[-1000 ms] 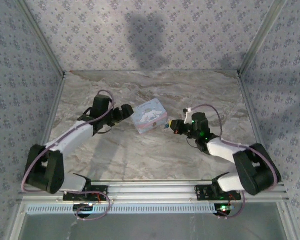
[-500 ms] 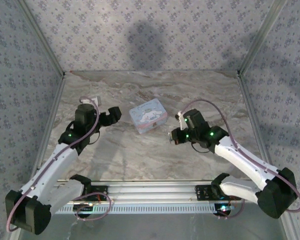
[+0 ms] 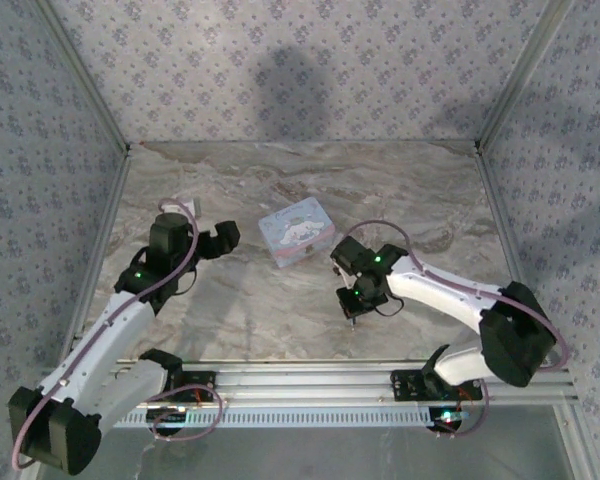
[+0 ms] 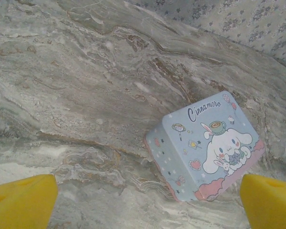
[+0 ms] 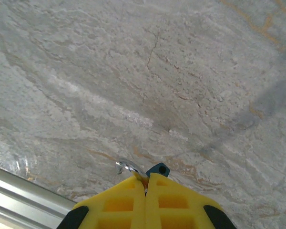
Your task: Unlock a padlock with a key
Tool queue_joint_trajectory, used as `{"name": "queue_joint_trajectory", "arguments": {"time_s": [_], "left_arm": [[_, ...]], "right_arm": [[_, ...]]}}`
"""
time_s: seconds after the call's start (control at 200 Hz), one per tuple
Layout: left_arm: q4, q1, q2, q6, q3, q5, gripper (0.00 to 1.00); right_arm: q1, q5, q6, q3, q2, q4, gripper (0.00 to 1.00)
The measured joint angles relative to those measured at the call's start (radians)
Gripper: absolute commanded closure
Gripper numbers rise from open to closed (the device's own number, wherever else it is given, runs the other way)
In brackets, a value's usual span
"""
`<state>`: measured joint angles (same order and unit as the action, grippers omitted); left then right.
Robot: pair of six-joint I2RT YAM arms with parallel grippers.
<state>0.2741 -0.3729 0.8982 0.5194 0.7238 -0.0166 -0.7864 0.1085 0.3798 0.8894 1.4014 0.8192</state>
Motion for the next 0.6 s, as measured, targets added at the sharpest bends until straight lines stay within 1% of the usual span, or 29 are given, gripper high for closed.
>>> {"name": "queue_joint_trajectory", "arguments": {"time_s": [0.18, 0.345, 0.48, 0.6], "left_arm": [[0.005, 0.0, -0.008, 0.0, -0.007, 0.0, 0.02], [0.008, 0.0, -0.007, 0.0, -0.007, 0.0, 0.02], [0.008, 0.0, -0.005, 0.0, -0.007, 0.0, 0.02], [0.008, 0.001, 0.002, 0.0, -0.007, 0.001, 0.02]], "right_arm": [[0.0, 0.031, -0.014, 0.006, 0.102, -0.062, 1.0], [0.0, 0.068, -0.015, 0.014, 0.166, -0.13, 1.0], [0.003, 0.097, -0.015, 0.017, 0.19, -0.171, 0.94], [0.005, 0.108, -0.014, 0.017, 0.201, -0.195, 0.85]]}}
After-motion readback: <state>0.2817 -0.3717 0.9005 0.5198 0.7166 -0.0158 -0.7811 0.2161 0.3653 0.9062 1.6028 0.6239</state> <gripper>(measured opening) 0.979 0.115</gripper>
